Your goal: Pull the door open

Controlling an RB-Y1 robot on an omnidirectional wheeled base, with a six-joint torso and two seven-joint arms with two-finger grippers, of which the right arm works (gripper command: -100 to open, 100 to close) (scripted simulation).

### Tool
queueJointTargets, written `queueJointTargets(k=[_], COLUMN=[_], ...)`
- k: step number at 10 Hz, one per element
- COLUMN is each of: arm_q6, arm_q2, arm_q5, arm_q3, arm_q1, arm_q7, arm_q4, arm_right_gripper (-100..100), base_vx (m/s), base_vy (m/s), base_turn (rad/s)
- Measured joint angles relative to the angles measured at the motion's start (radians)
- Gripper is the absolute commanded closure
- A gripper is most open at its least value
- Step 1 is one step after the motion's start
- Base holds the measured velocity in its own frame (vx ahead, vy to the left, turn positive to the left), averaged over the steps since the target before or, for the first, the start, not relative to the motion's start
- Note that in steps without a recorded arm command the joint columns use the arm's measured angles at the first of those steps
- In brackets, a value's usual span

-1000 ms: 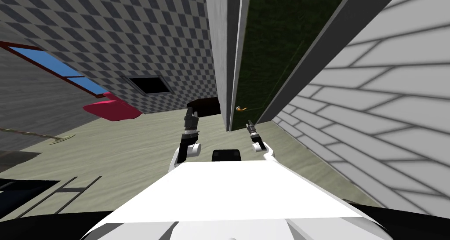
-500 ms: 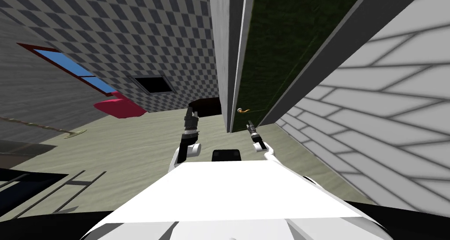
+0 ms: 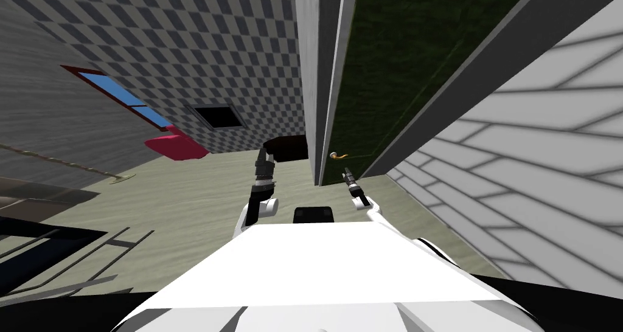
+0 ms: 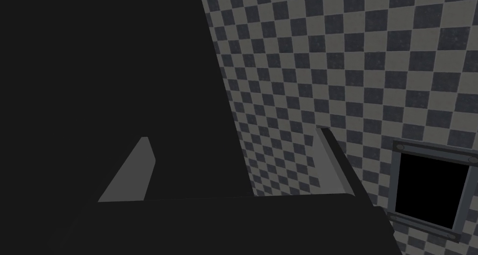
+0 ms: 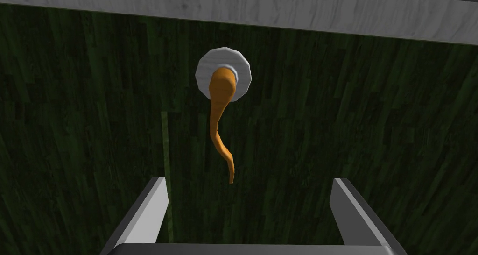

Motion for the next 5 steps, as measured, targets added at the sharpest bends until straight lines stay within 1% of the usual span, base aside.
queueJointTargets(k=[1,2,3,4,5], arm_q6=[-0.012,-0.014,-0.012,-0.012,-0.022], arm_q2=[-0.005,-0.013,-0.023,-0.025,-0.033], arm_q5=[-0.002,-0.005,-0.008,-0.008,-0.013], arm_q3=[0.005,0.01,0.014,0.014,0.004], arm_q1=[-0.014,-0.02,-0.028,-0.029,-0.019], arm_q7=[-0.005,-0.009,-0.015,-0.017,-0.021], arm_q4=[0.036,0.055,0.071,0.073,0.082], arm_right_gripper=[-100,-100,-100,-100,-100], base_vx=[0.182,0.18,0.07,0.139,0.199], base_vy=[-0.131,-0.122,-0.046,0.017,0.055], base_turn=[0.159,0.123,0.023,0.183,0.221])
